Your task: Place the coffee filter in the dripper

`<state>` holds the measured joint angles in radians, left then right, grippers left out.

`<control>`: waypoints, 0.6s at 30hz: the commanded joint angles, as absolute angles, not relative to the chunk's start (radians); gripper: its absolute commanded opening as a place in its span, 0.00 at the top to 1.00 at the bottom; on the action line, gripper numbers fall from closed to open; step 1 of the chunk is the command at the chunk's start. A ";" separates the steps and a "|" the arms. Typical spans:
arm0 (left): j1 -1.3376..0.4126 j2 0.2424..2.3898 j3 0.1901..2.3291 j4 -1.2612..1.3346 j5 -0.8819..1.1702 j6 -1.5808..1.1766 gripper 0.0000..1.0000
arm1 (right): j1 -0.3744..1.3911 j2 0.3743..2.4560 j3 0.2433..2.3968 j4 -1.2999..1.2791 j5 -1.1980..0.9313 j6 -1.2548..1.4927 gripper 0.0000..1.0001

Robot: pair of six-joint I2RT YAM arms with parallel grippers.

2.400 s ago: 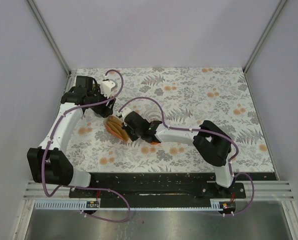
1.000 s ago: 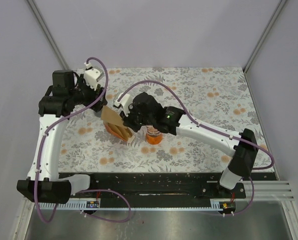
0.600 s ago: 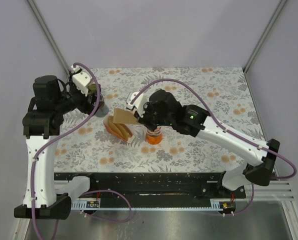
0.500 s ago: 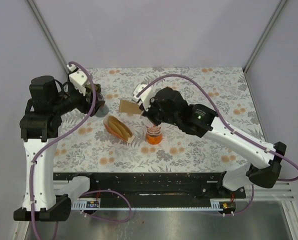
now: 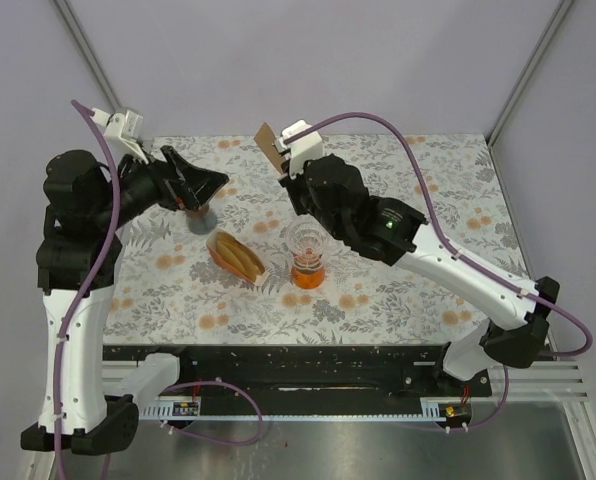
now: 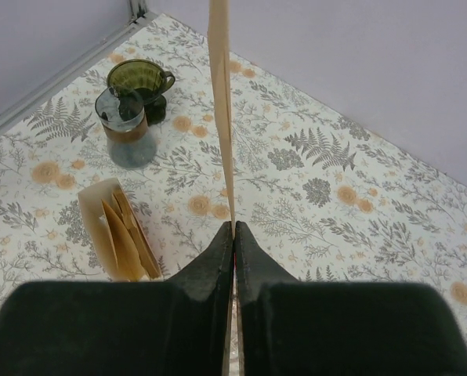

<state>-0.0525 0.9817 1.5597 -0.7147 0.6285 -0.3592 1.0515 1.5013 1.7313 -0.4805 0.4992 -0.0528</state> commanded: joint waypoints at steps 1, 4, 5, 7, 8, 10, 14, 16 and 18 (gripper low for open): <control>-0.087 1.011 1.598 -0.618 0.562 -0.578 0.01 | 1.068 1.555 1.793 -0.425 0.523 -0.023 1.00; -0.094 1.037 1.637 -0.618 0.551 -0.653 0.01 | 1.069 1.588 1.815 -0.437 0.518 -0.018 1.00; -0.097 1.048 1.646 -0.620 0.548 -0.678 0.01 | 1.069 1.597 1.822 -0.439 0.522 -0.018 1.00; -0.104 1.069 1.658 -0.618 0.529 -0.706 0.01 | 1.072 1.615 1.838 -0.443 0.522 -0.018 1.00; -0.107 1.077 1.661 -0.618 0.520 -0.715 0.01 | 1.075 1.627 1.845 -0.443 0.522 -0.018 1.00; -0.112 1.095 1.658 -0.614 0.517 -0.733 0.01 | 1.080 1.647 1.858 -0.443 0.526 -0.026 1.00; -0.123 1.114 1.623 -0.597 0.522 -0.761 0.01 | 1.106 1.706 1.887 -0.443 0.572 -0.084 1.00; -0.123 1.118 1.602 -0.592 0.518 -0.775 0.01 | 1.118 1.730 1.907 -0.454 0.590 -0.106 1.00; -0.124 1.120 1.579 -0.566 0.535 -0.785 0.01 | 1.130 1.750 1.931 -0.466 0.613 -0.127 1.00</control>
